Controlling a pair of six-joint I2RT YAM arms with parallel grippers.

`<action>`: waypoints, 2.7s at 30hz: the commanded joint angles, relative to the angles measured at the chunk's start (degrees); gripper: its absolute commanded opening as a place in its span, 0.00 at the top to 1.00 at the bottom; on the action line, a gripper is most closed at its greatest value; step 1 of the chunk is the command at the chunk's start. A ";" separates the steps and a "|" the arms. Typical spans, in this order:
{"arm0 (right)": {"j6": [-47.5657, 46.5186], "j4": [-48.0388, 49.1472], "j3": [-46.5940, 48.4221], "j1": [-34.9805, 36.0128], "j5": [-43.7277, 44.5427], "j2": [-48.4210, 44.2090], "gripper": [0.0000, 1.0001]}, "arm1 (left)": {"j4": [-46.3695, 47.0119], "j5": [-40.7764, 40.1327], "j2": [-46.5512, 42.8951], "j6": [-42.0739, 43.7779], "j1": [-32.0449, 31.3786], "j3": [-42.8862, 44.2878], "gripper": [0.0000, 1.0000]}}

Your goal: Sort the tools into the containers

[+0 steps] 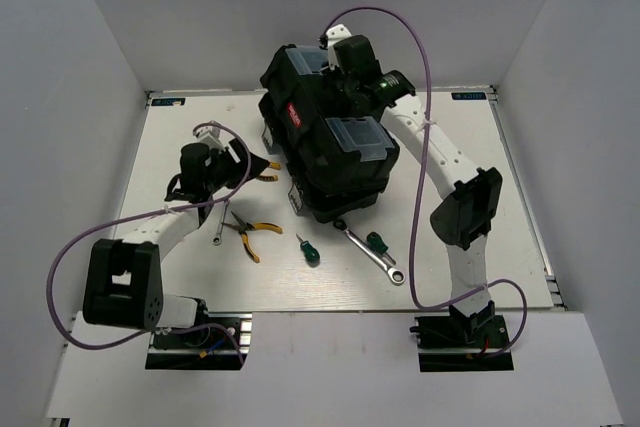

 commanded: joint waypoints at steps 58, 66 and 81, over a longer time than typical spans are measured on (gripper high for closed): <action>-4.08 11.87 -34.44 -43.61 0.33 -20.64 1.00 | -21.83 -1.05 38.41 5.71 -9.91 41.83 0.72; -8.22 9.42 -35.33 -45.01 6.84 -16.16 1.00 | -20.69 0.00 38.41 5.71 -9.91 40.69 0.72; -6.30 1.24 -31.47 -47.91 -7.74 -18.61 0.14 | -20.69 2.12 38.40 6.24 -9.91 41.83 0.67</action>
